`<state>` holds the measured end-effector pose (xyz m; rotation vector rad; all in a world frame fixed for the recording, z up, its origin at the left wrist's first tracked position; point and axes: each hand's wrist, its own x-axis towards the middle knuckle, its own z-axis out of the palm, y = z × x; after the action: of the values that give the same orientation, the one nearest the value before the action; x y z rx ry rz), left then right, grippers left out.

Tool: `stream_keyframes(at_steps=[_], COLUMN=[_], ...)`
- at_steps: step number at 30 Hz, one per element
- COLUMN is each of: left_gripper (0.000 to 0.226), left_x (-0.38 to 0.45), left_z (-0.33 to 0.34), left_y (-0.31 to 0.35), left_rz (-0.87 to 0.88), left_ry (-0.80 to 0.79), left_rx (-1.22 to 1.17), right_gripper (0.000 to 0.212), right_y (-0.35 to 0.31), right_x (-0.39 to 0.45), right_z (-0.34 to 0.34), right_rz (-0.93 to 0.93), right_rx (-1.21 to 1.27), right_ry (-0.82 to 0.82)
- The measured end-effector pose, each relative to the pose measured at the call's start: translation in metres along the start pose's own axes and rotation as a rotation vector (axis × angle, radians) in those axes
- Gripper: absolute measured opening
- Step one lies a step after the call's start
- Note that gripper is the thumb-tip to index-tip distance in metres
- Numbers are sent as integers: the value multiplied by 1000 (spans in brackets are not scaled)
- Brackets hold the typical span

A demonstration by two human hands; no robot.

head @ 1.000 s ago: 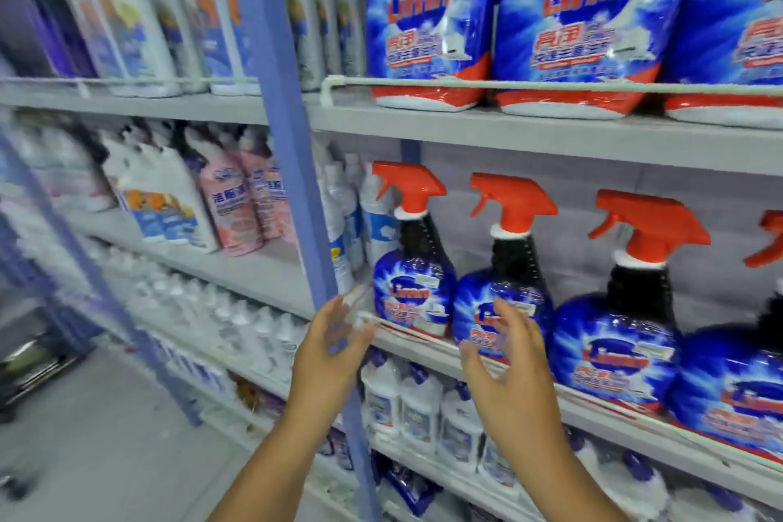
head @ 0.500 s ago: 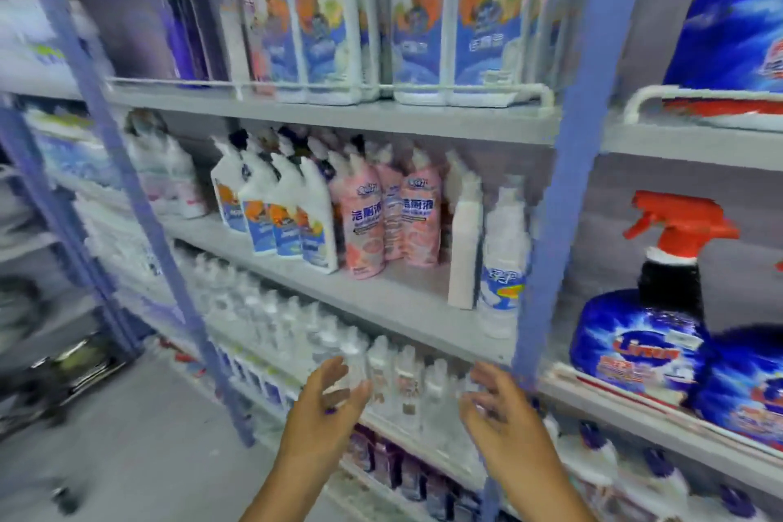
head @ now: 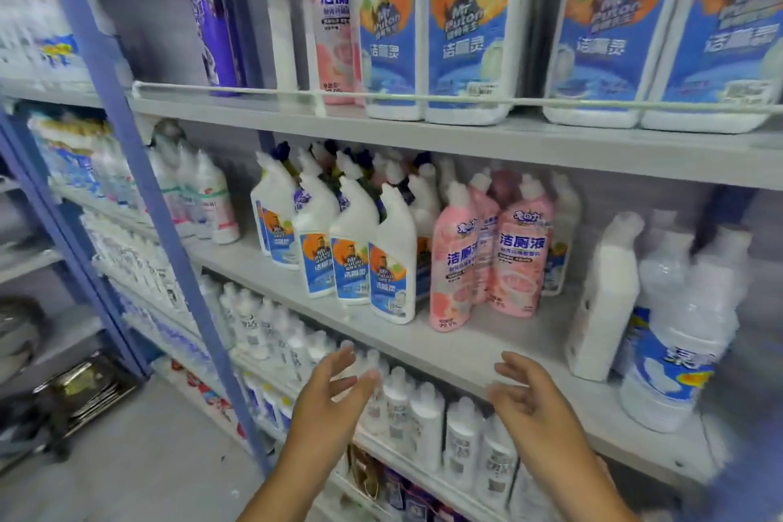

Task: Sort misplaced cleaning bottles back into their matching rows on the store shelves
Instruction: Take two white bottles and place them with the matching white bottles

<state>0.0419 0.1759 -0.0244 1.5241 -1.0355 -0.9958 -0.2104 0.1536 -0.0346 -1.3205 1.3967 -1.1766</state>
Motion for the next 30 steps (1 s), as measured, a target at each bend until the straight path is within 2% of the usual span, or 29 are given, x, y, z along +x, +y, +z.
stream_keyframes(at_steps=[5,11,15,19,22,26,30], left_gripper=[44,38,35,33,33,43,39], left_x=[45,101,153,210,249,283,301], left_z=[-27,-87,-106,-119,-124,-122,-116], left_y=[9,15,13,10,10,6,-1], left_rz=[-1,-8,53,151,221,267,345], left_ry=[56,200,189,104,-48,-309,-314], left_rx=[52,2,26,33,65,109,144], right_gripper=[35,42,49,68,76,71,55], right_y=[-19,-29,-20,-13,-14,-23,-32], right_x=[58,100,120,128,134,141,145], right_z=[54,114,143,178,203,226,237], right_rz=[-13,-66,-90,-138,-141,-93,9], right_rx=[14,47,-31,-132,-137,-95,-148], right_ry=[-63,-105,74,333,406,503,637])
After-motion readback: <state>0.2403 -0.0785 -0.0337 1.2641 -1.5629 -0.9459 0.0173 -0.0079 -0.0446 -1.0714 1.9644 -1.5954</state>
